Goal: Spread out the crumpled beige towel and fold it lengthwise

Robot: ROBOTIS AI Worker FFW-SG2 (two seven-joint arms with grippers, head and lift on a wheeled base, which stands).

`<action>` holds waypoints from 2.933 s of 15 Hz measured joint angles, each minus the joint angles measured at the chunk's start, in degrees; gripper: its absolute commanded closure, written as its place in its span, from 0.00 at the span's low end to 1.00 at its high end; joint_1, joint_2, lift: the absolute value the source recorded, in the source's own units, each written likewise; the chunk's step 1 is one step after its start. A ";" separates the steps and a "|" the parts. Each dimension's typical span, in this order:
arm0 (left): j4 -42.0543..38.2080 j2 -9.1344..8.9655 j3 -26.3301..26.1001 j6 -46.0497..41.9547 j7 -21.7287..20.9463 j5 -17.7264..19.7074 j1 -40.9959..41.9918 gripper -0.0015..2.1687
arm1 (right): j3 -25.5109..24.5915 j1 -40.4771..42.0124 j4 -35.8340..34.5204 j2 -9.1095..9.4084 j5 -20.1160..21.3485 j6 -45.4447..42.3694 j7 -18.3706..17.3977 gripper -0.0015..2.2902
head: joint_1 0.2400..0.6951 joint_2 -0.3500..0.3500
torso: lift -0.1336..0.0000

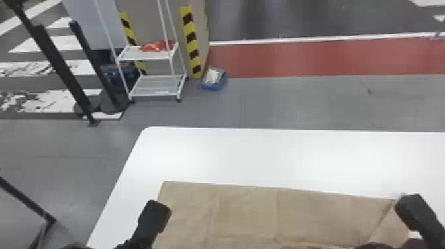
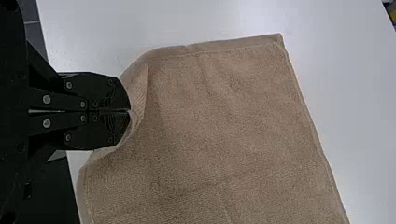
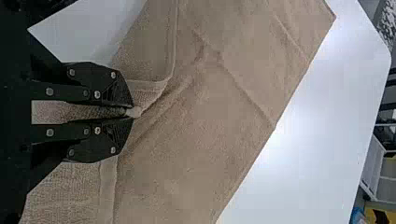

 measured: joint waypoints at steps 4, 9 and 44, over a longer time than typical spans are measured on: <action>-0.15 -0.06 -0.53 0.00 0.04 -0.52 -0.39 0.96 | -7.60 0.73 3.55 -2.28 -4.27 -5.70 -0.36 0.44 | 1.00 0.49 | 1.00; -0.09 -0.28 -2.68 0.00 0.19 -1.88 -1.25 0.96 | -14.18 1.03 5.26 -3.74 -6.46 -9.69 -0.60 0.44 | 1.00 0.29 | 1.00; 1.30 -0.25 -12.23 0.00 -6.14 -15.40 -13.16 0.96 | -40.09 -14.76 22.02 -10.52 -24.96 -9.85 -1.36 0.50 | 1.00 0.00 | 1.00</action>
